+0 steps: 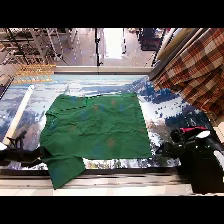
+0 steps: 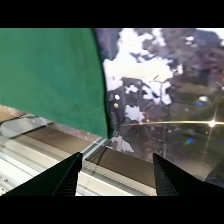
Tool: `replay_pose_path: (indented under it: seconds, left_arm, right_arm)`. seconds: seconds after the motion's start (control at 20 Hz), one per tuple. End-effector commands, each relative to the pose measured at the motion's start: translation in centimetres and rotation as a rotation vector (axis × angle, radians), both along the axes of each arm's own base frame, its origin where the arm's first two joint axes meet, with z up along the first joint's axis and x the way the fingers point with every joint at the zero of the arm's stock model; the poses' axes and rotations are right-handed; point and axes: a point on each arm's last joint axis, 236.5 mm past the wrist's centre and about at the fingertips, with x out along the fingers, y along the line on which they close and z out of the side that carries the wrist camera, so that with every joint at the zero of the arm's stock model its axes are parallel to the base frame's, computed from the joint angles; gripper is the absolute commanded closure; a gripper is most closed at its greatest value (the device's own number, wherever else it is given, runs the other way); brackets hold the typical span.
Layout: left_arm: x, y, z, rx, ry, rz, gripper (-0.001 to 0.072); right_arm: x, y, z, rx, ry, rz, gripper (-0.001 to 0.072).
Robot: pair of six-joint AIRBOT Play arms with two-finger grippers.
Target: Fold the clothes and pants, and hang the long-sleeved shirts on hangers.
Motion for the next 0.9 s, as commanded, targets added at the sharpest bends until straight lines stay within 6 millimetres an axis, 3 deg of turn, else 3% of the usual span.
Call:
replay_pose_path:
  seconds: [0.0, 0.25, 0.3, 0.35, 0.4, 0.45, 0.5, 0.6, 0.65, 0.7, 0.75, 0.85]
  left_arm:
    - [-1.4, -0.4, -1.6, 0.021, -0.005, 0.026, 0.0091]
    - [0.2, 1.2, -2.0, 0.087, -0.066, 0.068, 0.0091]
    - [0.4, 1.3, -2.0, 0.094, -0.072, 0.072, 0.0100]
    - [0.7, 1.4, -2.0, 0.094, -0.080, 0.081, 0.0163]
    - [1.0, 1.2, -1.8, 0.083, -0.089, 0.094, 0.0346]
    - [1.3, 1.0, -1.6, 0.066, -0.097, 0.108, 0.0598]
    - [1.6, 0.6, -1.3, 0.044, -0.105, 0.123, 0.0703]
    - [2.2, 0.1, -0.2, 0.010, -0.125, 0.132, 0.0703]
    - [2.8, -0.4, 1.3, -0.013, -0.159, 0.097, 0.0705]
    - [4.1, -1.3, 4.2, -0.055, -0.225, 0.050, 0.0704]
    - [5.8, -2.2, 8.2, -0.107, -0.315, 0.023, 0.0703]
    - [9.7, -4.1, 20.9, -0.247, -0.614, -0.007, 0.0703]
  right_arm:
    - [0.4, 1.3, -1.0, 0.012, -0.018, 0.030, 0.0204]
    - [0.9, 3.6, -3.7, 0.043, 0.017, 0.060, 0.0225]
    - [1.2, 3.8, -3.8, 0.055, 0.010, 0.053, 0.0301]
    - [1.6, 4.0, -3.8, 0.067, 0.004, 0.036, 0.0380]
    - [1.8, 4.1, -3.8, 0.073, -0.004, 0.035, 0.0464]
    - [1.8, 4.3, -3.6, 0.081, -0.004, 0.034, 0.0576]
    - [1.6, 4.6, -3.3, 0.100, -0.003, 0.041, 0.0693]
    - [1.2, 5.2, -1.9, 0.137, -0.001, 0.070, 0.0693]
    - [1.2, 5.4, -0.3, 0.158, -0.018, 0.099, 0.0694]
    - [1.8, 5.6, 2.2, 0.174, -0.068, 0.124, 0.0694]
    - [3.0, 5.9, 5.9, 0.186, -0.165, 0.148, 0.0694]
    - [4.9, 6.2, 15.6, 0.151, -0.426, 0.213, 0.0693]
